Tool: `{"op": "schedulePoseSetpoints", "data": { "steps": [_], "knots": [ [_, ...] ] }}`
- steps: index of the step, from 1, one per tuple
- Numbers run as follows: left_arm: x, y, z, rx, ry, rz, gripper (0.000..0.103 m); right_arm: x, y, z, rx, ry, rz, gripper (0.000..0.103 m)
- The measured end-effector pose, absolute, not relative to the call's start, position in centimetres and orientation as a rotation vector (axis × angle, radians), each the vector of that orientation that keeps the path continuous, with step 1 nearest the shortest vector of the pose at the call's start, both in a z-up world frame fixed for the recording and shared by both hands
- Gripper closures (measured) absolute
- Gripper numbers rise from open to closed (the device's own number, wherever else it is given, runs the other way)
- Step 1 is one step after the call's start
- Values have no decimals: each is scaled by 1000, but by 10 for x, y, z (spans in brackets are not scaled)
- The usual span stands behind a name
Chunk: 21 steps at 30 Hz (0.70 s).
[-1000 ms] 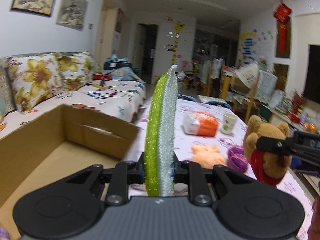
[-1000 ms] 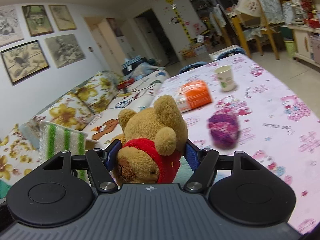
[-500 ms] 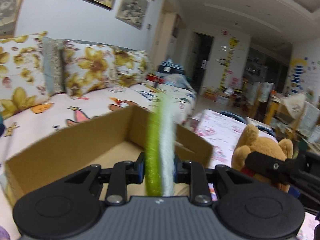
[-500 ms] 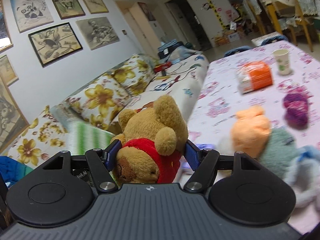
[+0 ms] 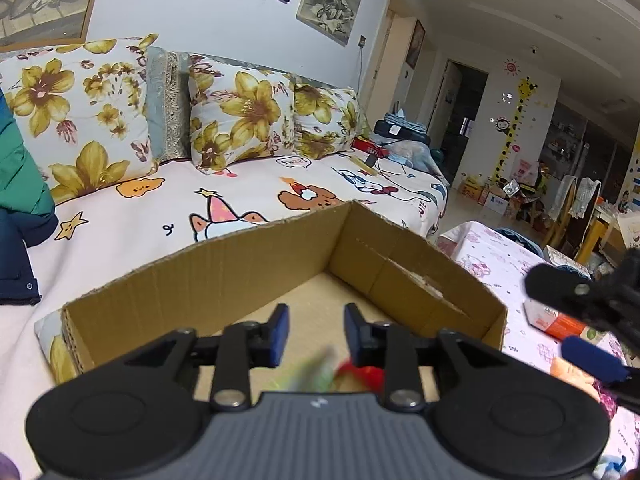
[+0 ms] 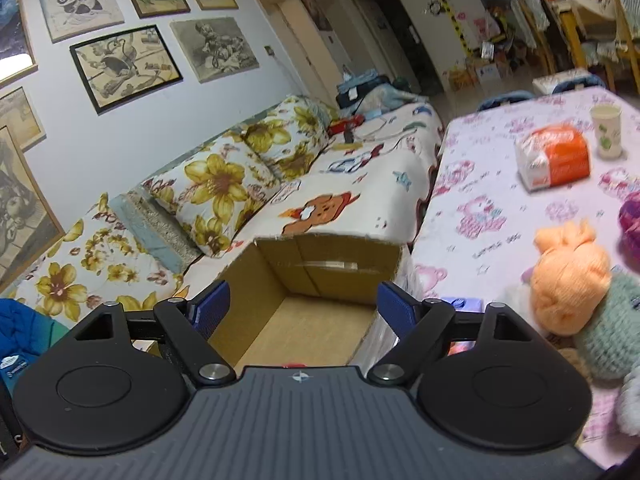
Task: Organize soft objects
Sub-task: 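Carry sponge and teddy bear into the cardboard box and open both tools, then move both tools back over the remaining toys on the table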
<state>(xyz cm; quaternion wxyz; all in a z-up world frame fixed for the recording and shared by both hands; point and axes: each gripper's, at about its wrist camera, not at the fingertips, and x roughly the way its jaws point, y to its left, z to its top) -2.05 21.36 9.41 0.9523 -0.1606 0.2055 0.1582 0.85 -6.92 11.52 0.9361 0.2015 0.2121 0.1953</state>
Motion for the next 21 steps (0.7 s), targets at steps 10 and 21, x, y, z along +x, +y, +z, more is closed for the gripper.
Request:
{"op": "schedulePoseSetpoints", "data": {
  "steps": [10, 21],
  "knots": [
    [-24, 200, 99, -241, 324, 288, 22, -22, -91, 108, 365, 382, 266, 0],
    [-34, 170, 102, -153, 198, 139, 2, -45, -110, 89, 271, 330, 124, 0]
  ]
}}
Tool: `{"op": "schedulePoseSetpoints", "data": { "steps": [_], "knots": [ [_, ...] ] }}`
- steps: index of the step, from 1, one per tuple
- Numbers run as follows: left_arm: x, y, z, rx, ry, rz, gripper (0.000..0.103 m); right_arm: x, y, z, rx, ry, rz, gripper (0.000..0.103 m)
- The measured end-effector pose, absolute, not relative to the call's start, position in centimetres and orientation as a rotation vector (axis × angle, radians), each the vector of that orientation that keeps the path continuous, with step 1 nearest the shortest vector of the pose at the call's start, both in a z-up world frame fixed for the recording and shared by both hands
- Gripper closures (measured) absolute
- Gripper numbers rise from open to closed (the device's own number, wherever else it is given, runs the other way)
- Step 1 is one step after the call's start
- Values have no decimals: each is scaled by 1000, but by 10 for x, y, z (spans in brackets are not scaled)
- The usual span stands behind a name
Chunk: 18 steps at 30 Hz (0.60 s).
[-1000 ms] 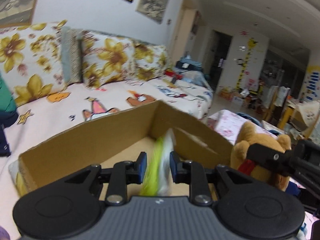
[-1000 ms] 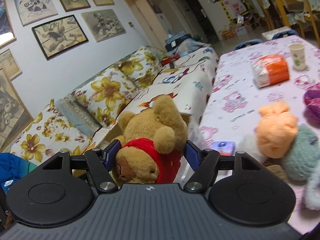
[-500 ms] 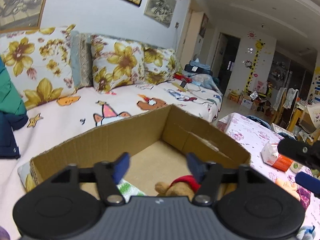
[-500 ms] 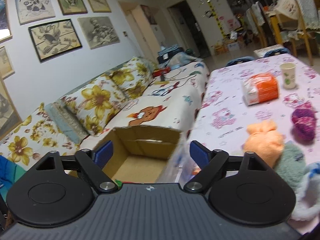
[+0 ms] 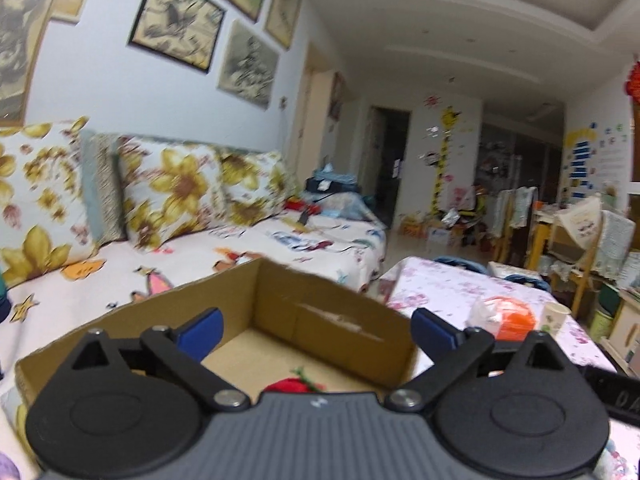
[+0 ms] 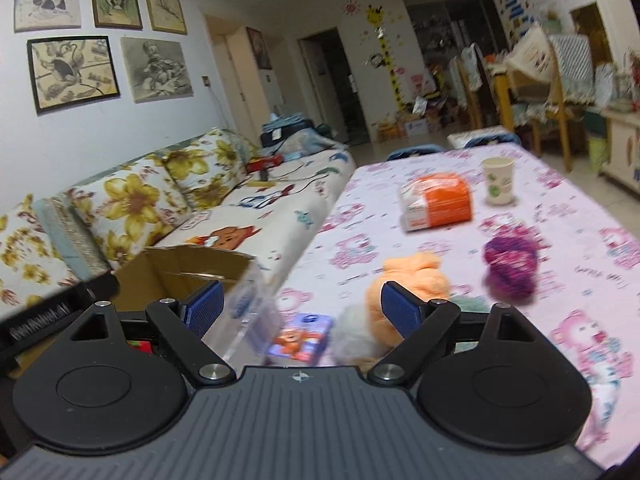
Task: Organize soft objects
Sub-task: 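Move both tools back over the remaining toys on the table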
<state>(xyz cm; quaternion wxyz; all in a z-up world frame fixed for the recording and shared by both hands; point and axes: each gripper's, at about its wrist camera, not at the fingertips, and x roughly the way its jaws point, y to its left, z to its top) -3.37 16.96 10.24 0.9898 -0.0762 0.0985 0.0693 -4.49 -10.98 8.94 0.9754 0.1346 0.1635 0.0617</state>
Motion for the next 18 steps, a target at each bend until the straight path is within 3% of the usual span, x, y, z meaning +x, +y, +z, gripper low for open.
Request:
{"op": "schedulePoseSetpoints", "data": {
  "steps": [11, 18],
  "knots": [
    [-33, 146, 100, -122, 187, 15, 1, -60, -132, 91, 285, 213, 55, 0],
    [-32, 129, 97, -74, 210, -26, 1, -61, -143, 88, 320, 238, 21, 0]
  ]
}}
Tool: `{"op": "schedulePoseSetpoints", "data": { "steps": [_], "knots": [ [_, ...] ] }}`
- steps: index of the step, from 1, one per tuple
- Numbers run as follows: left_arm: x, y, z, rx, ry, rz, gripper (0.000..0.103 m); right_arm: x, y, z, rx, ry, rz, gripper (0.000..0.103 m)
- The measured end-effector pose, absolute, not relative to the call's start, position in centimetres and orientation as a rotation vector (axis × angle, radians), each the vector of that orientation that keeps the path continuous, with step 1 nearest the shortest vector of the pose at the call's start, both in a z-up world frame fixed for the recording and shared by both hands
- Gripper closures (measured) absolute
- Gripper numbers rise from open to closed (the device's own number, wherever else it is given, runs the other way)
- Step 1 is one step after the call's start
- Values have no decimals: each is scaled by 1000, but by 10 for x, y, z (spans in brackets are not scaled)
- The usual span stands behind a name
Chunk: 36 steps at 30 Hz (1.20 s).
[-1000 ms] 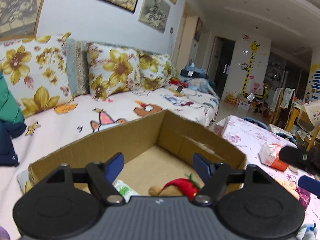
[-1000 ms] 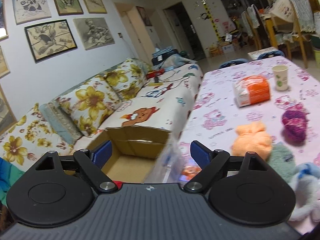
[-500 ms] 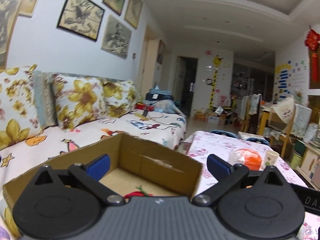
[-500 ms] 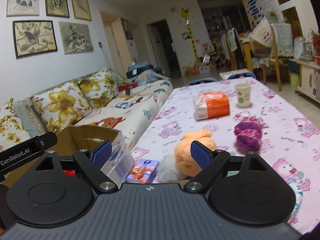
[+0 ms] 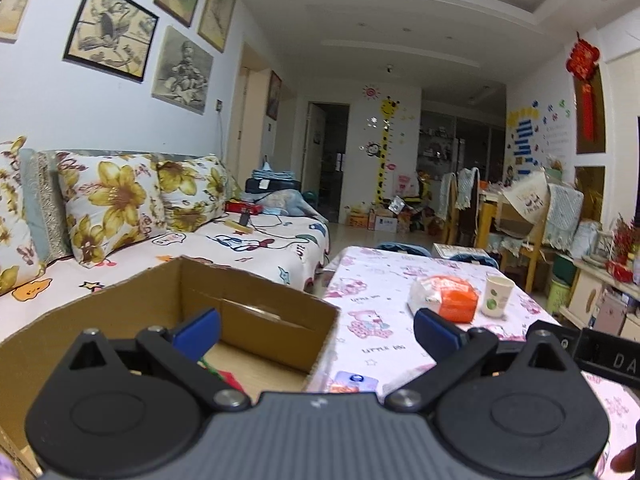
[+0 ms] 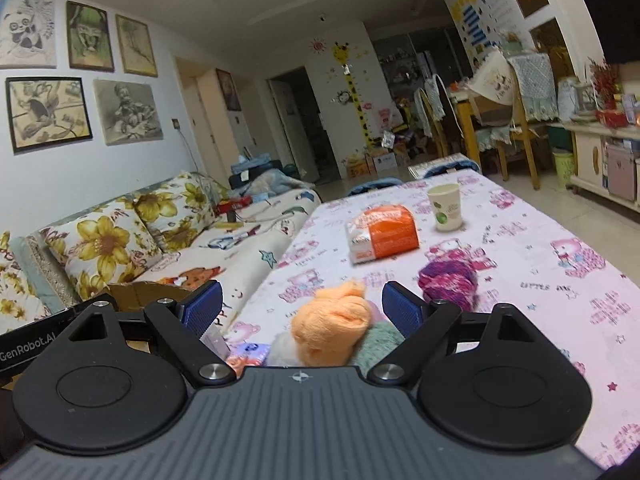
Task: Organize soft objects
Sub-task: 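Move both tools back over the remaining toys on the table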
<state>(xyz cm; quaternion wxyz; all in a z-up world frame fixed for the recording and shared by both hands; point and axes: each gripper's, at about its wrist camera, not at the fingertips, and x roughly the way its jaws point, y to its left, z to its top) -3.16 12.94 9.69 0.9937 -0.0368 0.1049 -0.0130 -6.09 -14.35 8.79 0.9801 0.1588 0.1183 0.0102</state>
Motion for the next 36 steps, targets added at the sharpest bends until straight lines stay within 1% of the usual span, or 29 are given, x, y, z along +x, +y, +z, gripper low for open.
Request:
{"op": "schedulePoseSetpoints", "data": {
  "steps": [9, 19, 36],
  "knots": [
    [-30, 107, 93, -31, 244, -85, 1, -57, -160, 92, 297, 288, -55, 0],
    [-34, 72, 85, 49, 273, -168, 1, -66, -186, 88, 357, 309, -103, 0],
    [-52, 9, 65, 168, 317, -341, 1, -70, -195, 85, 361, 338, -137, 0]
  ]
}}
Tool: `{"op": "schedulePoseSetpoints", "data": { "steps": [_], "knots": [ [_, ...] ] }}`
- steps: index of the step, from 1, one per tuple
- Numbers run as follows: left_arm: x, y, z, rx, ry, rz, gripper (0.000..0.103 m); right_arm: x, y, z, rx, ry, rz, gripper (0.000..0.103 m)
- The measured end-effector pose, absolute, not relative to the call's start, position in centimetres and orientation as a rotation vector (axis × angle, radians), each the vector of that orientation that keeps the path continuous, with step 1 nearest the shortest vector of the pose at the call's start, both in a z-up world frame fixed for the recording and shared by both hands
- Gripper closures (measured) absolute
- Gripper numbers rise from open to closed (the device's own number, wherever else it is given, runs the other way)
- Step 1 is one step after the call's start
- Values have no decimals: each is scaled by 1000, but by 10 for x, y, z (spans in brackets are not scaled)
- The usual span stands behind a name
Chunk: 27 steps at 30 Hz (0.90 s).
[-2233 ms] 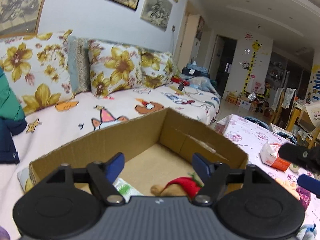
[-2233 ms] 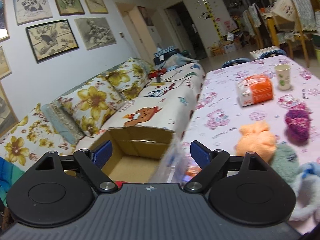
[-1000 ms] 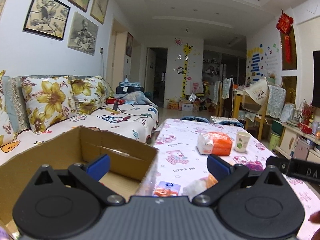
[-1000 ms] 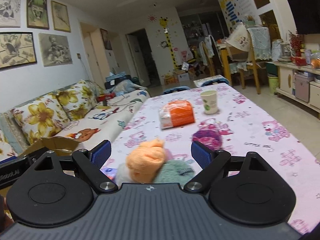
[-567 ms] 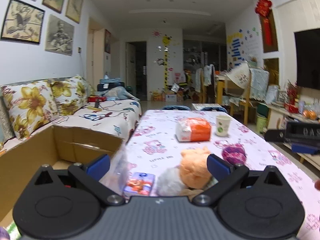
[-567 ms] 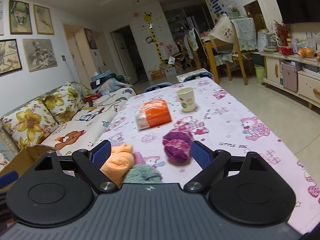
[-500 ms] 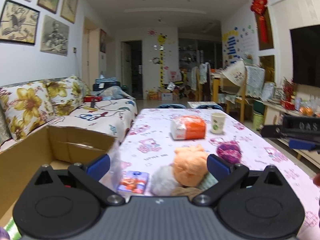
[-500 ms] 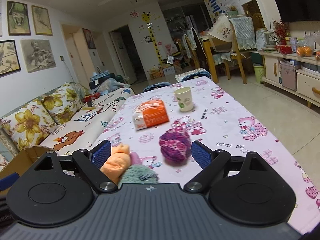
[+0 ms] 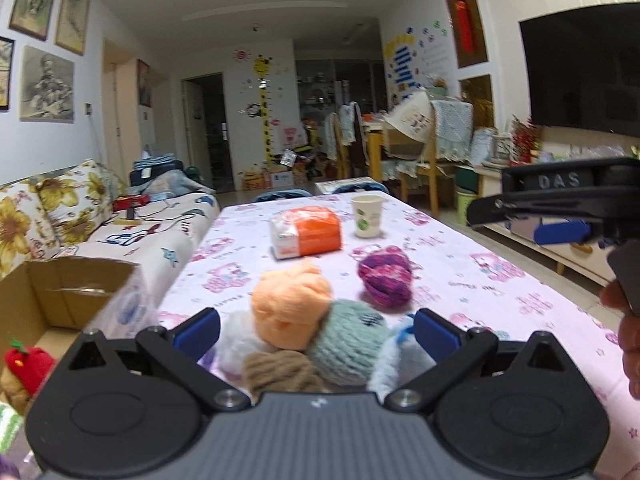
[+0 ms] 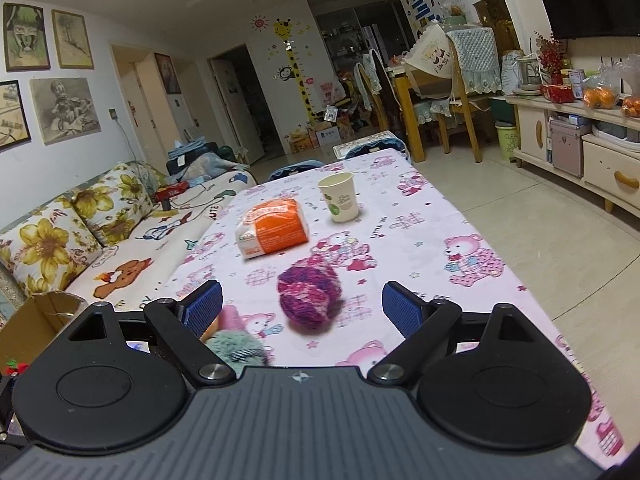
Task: Organize soft objects
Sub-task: 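Move both tools back over the remaining toys on the table, then grasp the purple-pink knitted ball with the right tool while the left grasps the light blue fluffy ring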
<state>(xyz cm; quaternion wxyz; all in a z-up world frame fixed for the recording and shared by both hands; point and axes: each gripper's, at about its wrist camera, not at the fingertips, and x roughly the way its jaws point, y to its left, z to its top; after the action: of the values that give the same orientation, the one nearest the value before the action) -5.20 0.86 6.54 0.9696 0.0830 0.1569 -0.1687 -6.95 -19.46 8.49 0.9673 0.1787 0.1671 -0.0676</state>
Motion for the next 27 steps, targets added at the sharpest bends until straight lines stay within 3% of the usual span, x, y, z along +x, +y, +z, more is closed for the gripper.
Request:
{"op": "schedulePoseSetpoints", "data": {
  "steps": [11, 22, 27],
  "knots": [
    [-48, -21, 47, 175, 403, -410, 1, -50, -202, 80, 340, 361, -133, 0],
    [-26, -38, 29, 162, 495, -437, 2, 25, -199, 60, 283, 480, -10, 0],
    [-13, -40, 22, 131, 550, -435, 8, 37, -197, 51, 294, 530, 12, 0]
  ]
}}
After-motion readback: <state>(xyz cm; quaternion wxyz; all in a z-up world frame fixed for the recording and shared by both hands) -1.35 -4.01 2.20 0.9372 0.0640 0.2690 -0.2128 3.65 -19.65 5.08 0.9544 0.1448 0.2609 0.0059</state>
